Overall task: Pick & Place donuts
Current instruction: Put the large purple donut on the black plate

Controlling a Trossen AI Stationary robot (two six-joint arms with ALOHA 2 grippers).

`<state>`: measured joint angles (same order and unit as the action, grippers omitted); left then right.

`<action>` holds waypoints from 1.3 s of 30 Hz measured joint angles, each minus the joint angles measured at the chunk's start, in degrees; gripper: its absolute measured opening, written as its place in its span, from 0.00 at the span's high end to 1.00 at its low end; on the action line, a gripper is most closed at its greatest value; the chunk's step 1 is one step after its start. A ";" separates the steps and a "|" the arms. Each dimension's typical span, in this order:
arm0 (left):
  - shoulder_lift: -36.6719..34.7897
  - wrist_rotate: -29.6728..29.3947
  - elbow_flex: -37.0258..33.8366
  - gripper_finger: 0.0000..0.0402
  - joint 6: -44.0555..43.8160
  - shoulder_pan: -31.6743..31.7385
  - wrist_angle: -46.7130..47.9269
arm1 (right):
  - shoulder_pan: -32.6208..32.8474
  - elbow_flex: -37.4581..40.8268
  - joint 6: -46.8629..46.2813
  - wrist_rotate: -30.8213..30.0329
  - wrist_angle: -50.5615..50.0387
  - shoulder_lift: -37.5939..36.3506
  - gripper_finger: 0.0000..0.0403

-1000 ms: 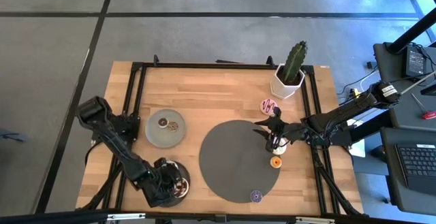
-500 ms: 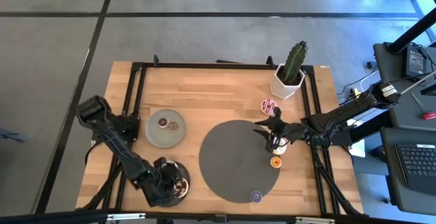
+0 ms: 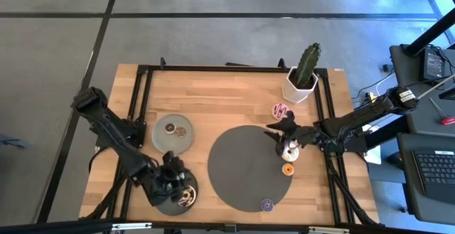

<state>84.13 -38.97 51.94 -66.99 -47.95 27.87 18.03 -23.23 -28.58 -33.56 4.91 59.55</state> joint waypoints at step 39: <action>-2.53 13.54 0.00 0.63 33.27 27.55 -2.82 | -27.38 -1.91 8.09 12.67 -19.54 14.00 0.83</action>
<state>81.60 -25.43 51.94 -33.71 -20.40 25.06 -9.34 -25.13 -20.49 -20.89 -14.63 73.55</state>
